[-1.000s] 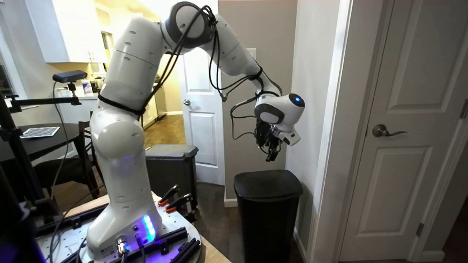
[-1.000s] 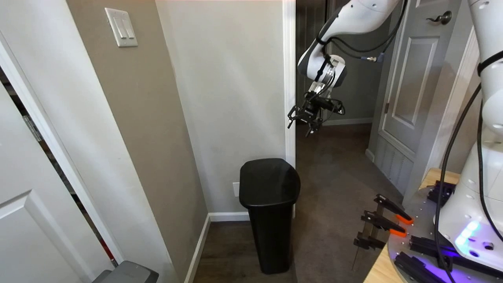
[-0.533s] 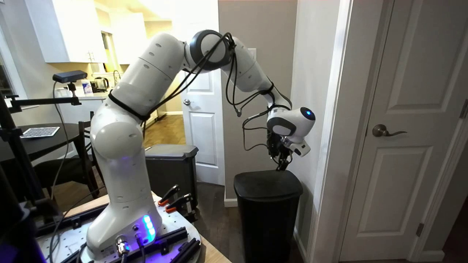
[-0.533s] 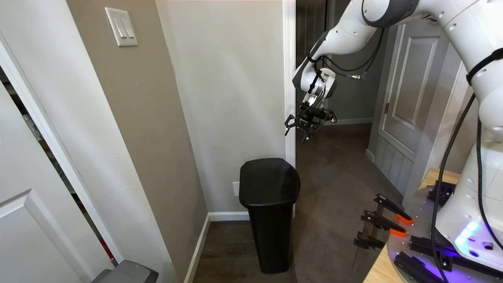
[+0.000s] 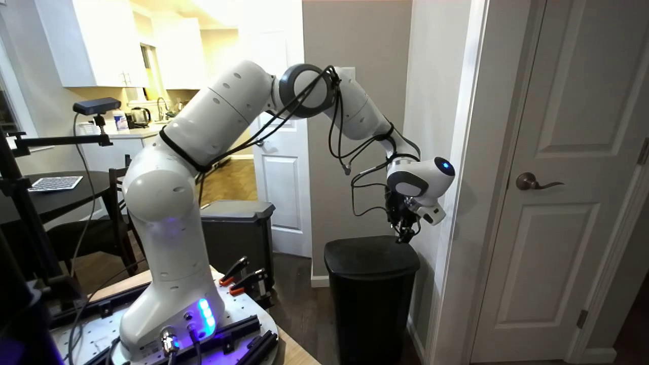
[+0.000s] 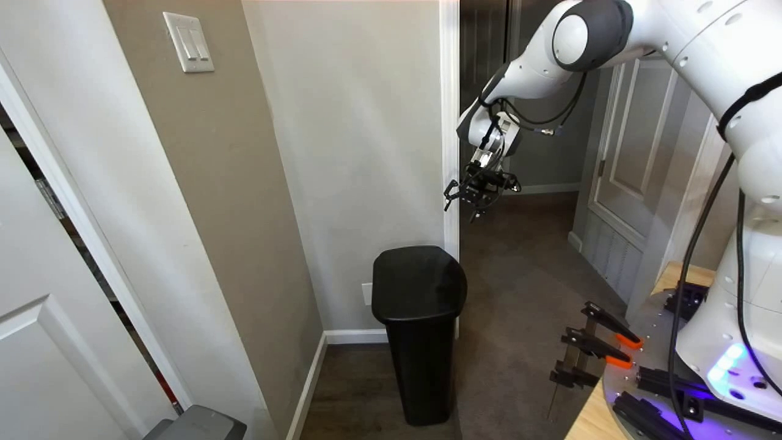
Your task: Open the lid of the black bin
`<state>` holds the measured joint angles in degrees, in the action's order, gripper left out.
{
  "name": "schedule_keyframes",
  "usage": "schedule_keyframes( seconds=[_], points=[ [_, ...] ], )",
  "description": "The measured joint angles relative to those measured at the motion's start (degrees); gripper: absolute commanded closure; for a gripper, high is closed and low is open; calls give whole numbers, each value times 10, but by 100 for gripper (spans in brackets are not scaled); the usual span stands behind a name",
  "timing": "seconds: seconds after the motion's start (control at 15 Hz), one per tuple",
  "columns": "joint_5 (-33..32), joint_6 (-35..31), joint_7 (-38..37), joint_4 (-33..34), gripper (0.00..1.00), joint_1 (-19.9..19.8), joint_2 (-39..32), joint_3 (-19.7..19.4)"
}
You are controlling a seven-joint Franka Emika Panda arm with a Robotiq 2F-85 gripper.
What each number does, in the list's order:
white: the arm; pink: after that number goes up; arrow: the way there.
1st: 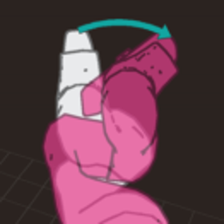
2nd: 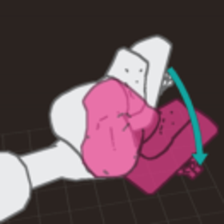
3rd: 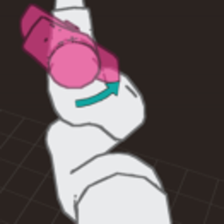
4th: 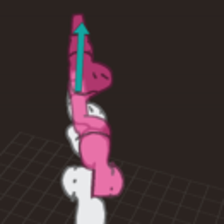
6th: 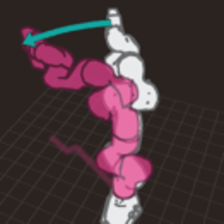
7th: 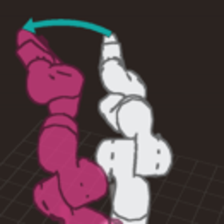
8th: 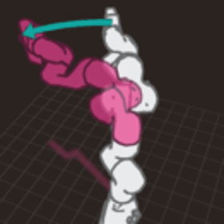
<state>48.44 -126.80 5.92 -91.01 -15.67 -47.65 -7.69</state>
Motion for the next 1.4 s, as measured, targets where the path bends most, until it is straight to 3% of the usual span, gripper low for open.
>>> schedule_keyframes(
  seconds=[0.73, 1.4],
  points=[
    [0, 0, -1, 5, 0, -2, -12, 4],
    [0, -6, 2, 137, 0, -58, -202, 35]
  ],
)
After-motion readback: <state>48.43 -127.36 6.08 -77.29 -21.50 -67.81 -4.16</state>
